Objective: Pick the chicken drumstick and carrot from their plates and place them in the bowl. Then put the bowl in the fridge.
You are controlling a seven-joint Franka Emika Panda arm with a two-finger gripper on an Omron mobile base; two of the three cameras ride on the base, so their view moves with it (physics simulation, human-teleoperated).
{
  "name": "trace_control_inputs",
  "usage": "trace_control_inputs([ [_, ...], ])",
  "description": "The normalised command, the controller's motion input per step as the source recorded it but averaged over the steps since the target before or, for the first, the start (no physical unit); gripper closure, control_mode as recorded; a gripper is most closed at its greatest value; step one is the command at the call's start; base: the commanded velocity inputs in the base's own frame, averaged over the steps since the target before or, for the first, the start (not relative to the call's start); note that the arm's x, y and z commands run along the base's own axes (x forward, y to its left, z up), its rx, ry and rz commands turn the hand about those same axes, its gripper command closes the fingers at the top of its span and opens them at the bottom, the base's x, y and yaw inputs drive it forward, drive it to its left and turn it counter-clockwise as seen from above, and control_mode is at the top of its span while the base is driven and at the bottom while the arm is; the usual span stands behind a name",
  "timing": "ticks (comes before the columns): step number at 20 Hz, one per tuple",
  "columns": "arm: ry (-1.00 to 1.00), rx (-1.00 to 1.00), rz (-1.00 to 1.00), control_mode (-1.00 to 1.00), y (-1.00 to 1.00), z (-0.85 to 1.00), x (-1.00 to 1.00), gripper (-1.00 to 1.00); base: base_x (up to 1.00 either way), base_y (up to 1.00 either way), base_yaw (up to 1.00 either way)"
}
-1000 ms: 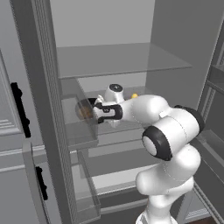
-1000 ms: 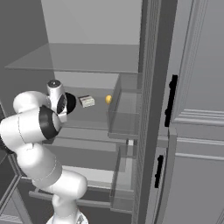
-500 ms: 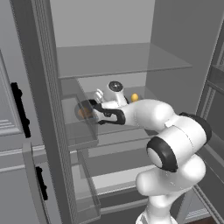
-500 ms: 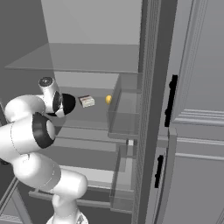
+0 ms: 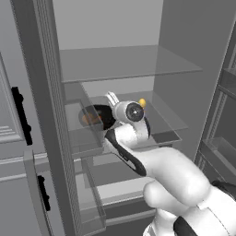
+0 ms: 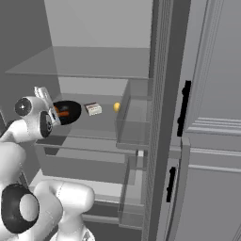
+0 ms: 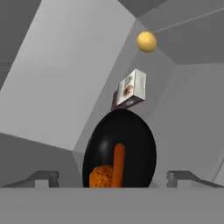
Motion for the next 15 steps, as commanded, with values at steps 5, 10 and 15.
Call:
trace_control_inputs([
  [5, -0.27, 0.01, -0.12, -1.00, -0.32, 1.00, -1.00, -1.00, 0.00, 0.00, 0.00],
  [10, -0.03, 0.10, -0.17, -1.00, -0.37, 1.00, -1.00, -1.00, 0.00, 0.00, 0.00],
  [15, 0.00, 0.22, -0.21, -1.00, -0.63, 0.94, -1.00, -1.00, 0.00, 0.00, 0.00],
])
